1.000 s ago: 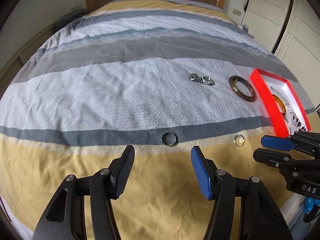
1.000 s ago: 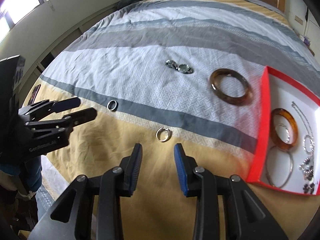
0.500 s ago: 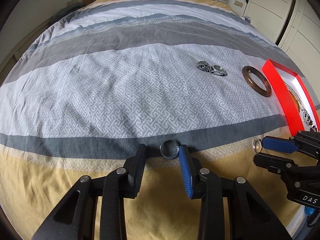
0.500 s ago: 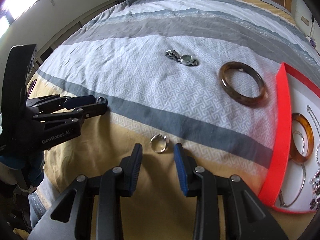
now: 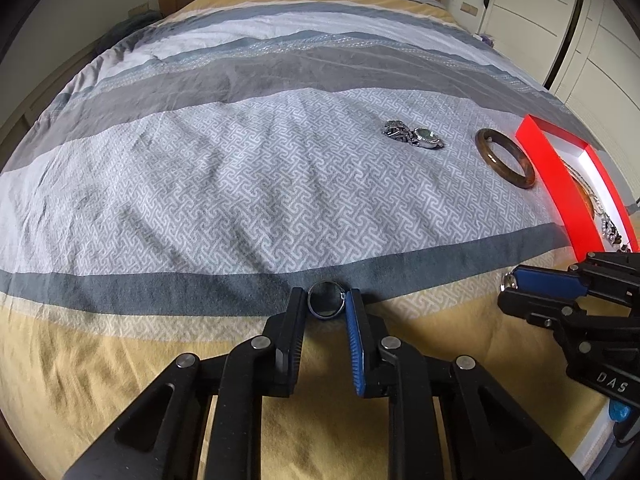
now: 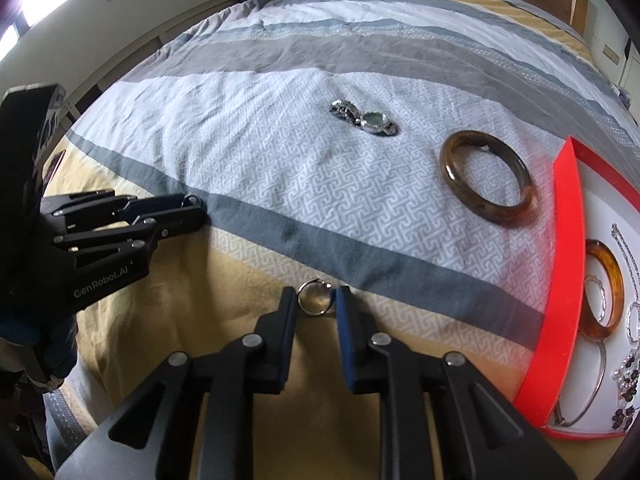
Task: Organize jewelry
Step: 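Carry both rings over the red box with both tools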
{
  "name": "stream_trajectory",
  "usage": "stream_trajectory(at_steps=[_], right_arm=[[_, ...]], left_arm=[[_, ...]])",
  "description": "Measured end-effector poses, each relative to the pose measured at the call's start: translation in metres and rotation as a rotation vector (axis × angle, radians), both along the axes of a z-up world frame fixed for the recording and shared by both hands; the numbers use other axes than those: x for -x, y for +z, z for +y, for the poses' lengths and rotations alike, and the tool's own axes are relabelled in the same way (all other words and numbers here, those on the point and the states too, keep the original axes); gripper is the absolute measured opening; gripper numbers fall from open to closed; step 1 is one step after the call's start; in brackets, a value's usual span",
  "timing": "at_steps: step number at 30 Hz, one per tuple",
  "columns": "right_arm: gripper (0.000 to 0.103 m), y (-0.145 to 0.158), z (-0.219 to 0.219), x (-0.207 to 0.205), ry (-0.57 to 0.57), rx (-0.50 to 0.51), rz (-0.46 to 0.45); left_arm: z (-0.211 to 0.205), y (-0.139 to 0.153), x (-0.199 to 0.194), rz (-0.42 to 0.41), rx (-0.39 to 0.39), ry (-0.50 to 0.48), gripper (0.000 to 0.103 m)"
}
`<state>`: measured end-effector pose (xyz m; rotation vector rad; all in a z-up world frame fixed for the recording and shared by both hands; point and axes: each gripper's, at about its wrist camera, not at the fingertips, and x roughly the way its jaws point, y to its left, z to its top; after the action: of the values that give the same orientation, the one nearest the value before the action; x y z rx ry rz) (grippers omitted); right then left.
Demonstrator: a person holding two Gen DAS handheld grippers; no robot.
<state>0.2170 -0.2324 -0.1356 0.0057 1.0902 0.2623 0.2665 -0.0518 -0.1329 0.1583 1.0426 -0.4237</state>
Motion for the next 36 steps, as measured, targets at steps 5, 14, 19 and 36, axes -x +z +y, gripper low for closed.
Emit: stream_trajectory(at_steps=[5, 14, 19, 36], right_arm=[[0.018, 0.018, -0.006, 0.008, -0.009, -0.026, -0.035], [0.018, 0.061, -0.038, 0.029, -0.067, -0.039, -0.115], [0.018, 0.076, -0.082, 0.042, -0.142, -0.024, -0.144], [0.019, 0.073, -0.261, 0.008, -0.368, 0.036, -0.141]], left_arm=[[0.002, 0.010, 0.006, -0.012, 0.000, 0.005, 0.020], [-0.019, 0.055, 0.020, -0.072, 0.030, -0.019, 0.020], [-0.057, 0.075, 0.030, -0.094, 0.061, -0.076, 0.020], [-0.258, 0.083, 0.008, -0.108, 0.095, -0.303, 0.020]])
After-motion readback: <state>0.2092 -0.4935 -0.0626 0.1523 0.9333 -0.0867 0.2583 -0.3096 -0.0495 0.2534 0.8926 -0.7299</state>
